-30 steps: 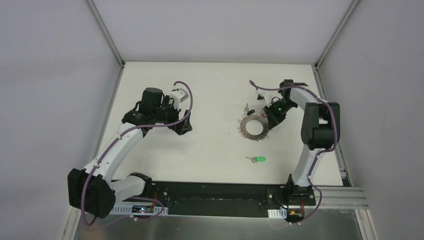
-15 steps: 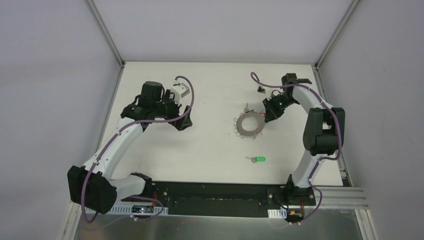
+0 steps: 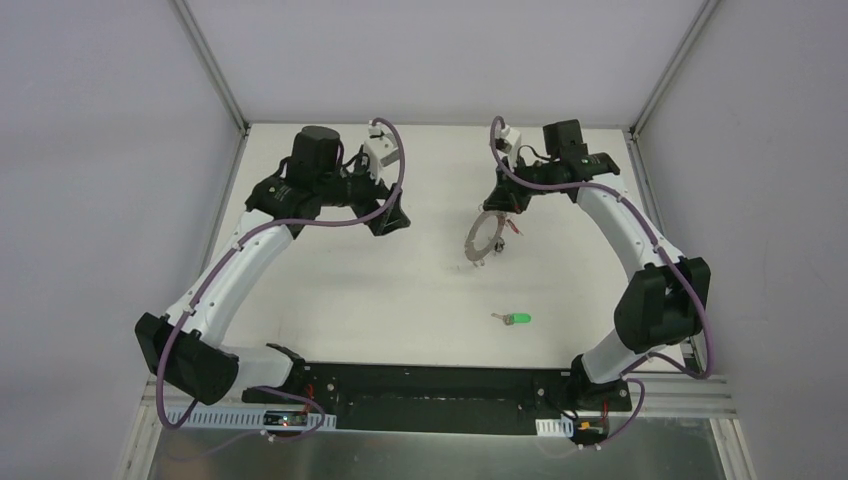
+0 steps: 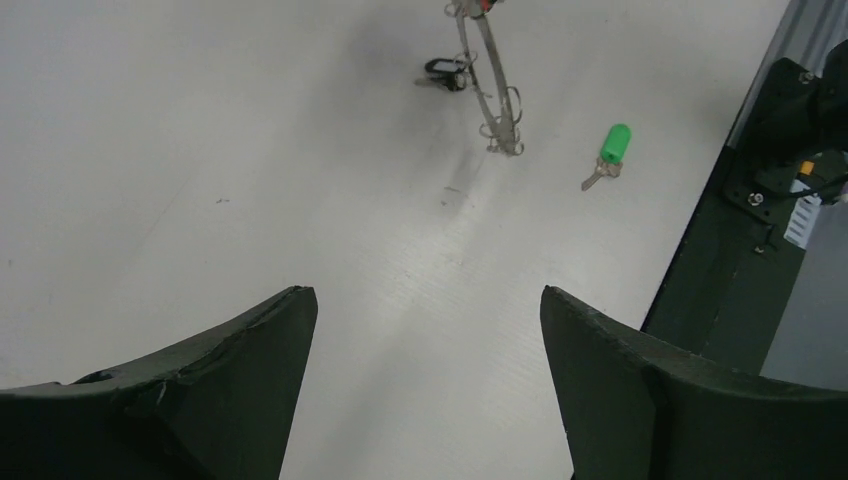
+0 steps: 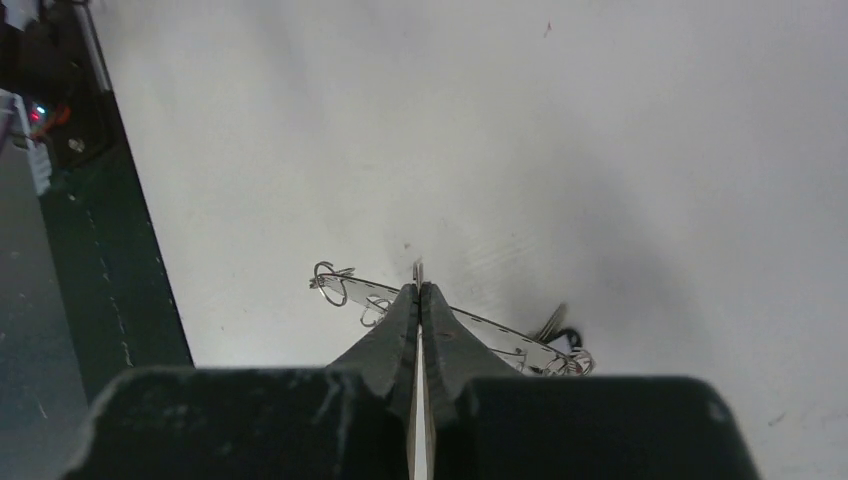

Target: Put the keys on the keyring

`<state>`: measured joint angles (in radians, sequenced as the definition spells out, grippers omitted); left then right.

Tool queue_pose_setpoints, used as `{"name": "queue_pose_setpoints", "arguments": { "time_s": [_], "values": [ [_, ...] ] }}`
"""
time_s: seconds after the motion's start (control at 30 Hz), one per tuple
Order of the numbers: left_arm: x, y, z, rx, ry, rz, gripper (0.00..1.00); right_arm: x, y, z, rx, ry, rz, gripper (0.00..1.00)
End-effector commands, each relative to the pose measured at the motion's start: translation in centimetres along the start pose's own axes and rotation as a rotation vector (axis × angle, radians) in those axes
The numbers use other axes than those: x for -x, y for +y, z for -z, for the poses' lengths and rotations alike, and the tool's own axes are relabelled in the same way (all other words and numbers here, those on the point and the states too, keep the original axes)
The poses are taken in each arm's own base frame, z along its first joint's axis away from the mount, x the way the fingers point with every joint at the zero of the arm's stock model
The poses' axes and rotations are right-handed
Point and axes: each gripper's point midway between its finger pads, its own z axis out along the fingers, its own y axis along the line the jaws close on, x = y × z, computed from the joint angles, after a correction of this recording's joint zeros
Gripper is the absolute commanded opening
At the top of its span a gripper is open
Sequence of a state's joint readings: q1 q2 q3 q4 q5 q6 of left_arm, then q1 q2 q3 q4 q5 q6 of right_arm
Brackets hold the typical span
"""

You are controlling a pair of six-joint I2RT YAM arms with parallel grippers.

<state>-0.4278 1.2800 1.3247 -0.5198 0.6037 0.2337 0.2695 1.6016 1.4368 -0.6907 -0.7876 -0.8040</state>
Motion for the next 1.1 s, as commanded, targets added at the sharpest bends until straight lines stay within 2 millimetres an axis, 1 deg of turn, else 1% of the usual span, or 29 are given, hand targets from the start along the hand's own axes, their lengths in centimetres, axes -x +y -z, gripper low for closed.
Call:
{"name": "queue_pose_setpoints", "arguments": {
  "time_s": [0.0,0.1,0.17,0.23,0.37,0.5,0.63,0.77,0.93,1.07],
  "values": [
    [3.9,-2.4,0.1,-0.115,-0.109,0.002,0.84,7.3,3.6,1.6,0.140,-0.253,0.038,0.00],
    [5.4,-3.1,0.0,-0.144,-0.151,0.010,0.81,8.4,5.8,1.6,0.254,-0.286,0.026,0.00],
    [6.1,-3.4,-0.1,-0.159,-0.155,0.020,0.79,8.7,7.3,1.4,0.306,-0.285,0.031,0.00],
    [6.3,-3.7,-0.4,-0.175,-0.141,0.032,0.78,8.6,8.7,1.2,0.341,-0.274,0.039,0.00],
    [5.8,-4.5,-0.7,-0.211,-0.113,0.028,0.73,8.1,11.3,1.0,0.400,-0.248,0.082,0.00],
    [4.5,-5.9,-0.8,-0.277,-0.088,-0.027,0.61,7.6,13.2,0.8,0.430,-0.227,0.135,0.00],
    [3.2,-7.2,-1.3,-0.330,-0.077,-0.059,0.56,7.4,14.2,0.5,0.457,-0.217,0.158,0.00],
    [2.3,-8.1,-1.8,-0.363,-0.061,-0.072,0.49,7.4,14.7,0.3,0.477,-0.209,0.158,0.00],
    [1.6,-8.6,-2.2,-0.384,-0.057,-0.086,0.44,7.4,15.2,0.3,0.503,-0.210,0.147,0.00],
    [1.2,-8.7,-2.9,-0.390,-0.065,-0.082,0.41,7.4,15.3,0.2,0.513,-0.208,0.140,0.00]
  ]
}}
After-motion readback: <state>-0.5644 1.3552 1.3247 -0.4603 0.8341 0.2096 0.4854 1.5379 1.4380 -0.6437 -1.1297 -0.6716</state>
